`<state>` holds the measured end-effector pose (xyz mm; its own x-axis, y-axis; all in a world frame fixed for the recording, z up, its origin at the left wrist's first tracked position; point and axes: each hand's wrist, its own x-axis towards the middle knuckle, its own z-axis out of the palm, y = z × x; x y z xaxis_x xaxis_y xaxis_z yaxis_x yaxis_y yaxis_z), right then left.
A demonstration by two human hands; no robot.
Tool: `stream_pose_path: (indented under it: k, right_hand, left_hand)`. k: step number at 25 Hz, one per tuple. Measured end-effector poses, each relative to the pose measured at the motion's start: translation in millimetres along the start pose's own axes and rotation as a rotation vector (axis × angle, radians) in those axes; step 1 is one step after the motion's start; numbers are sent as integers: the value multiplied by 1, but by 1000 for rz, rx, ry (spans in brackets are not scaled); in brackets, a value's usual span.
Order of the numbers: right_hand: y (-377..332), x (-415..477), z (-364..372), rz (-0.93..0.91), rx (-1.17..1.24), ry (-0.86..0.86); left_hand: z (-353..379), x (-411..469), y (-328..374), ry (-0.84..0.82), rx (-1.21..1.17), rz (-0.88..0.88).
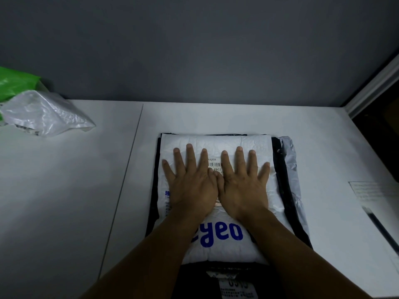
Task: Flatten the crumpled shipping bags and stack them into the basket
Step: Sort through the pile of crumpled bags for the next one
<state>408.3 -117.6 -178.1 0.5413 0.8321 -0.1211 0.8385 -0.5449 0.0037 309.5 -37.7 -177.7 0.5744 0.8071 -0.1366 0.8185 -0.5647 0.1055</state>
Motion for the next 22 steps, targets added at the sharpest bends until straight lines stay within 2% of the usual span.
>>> stream_pose_path:
  k: [5,8,11,14,16,19,22]
  right_hand:
    - [-1,1,-6,3,4,-41]
    - [-5,-5,-21,-1,-11,-48]
    - [-9,2,-48,2,27,-12]
    - [-9,35,-73,-93,67,68]
    - [-9,59,-74,-162,44,38]
    - [-10,73,-52,-174,-2,-29]
    - [-12,74,-31,-163,-31,35]
  left_hand:
    - [-7,-2,-1,2,-64,22]
    - [-20,-7,-5,87,-206,3]
    - [-40,-7,-20,155,-329,-196]
    - [-59,0,-41,52,-566,-520]
    - [-60,10,-54,-54,-689,-657]
    - [-56,19,-61,-158,-793,-718]
    - [-55,24,-62,-132,-887,-686]
